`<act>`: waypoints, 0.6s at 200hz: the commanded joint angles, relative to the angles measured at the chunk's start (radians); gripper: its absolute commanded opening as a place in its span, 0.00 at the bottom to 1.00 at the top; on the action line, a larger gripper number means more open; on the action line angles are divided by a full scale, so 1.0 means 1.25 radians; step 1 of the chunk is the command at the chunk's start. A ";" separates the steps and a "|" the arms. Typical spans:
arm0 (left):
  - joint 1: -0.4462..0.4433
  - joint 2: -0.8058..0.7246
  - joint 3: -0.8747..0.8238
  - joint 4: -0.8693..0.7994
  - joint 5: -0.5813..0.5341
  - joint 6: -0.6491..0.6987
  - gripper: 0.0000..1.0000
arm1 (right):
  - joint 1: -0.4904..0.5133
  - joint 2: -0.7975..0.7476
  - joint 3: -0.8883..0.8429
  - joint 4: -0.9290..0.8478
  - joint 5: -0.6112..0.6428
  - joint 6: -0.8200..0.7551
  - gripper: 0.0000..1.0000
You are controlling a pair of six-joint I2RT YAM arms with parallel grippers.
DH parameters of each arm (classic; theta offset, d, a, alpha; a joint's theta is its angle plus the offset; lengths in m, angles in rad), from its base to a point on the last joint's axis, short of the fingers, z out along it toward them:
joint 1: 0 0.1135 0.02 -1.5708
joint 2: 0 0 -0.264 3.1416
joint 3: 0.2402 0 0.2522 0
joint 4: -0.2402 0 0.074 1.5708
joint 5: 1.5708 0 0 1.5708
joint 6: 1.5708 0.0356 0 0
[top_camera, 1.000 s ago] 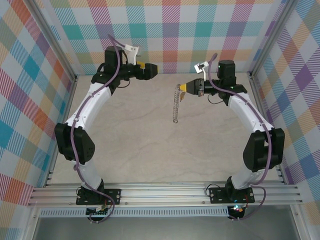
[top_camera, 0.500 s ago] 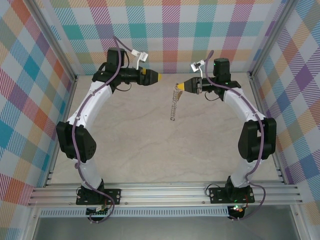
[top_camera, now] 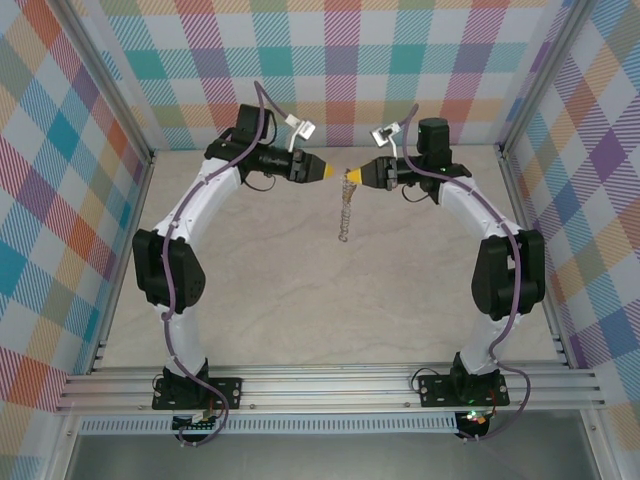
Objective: Put the keys on the keyring
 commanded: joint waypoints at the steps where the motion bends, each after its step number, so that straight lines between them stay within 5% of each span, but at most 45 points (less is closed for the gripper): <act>1: -0.014 0.006 0.032 -0.025 0.042 0.023 0.46 | 0.010 0.002 -0.009 0.035 -0.043 -0.004 0.00; 120: -0.032 0.014 0.036 -0.030 0.076 0.031 0.38 | 0.017 -0.021 -0.041 0.055 -0.047 -0.005 0.00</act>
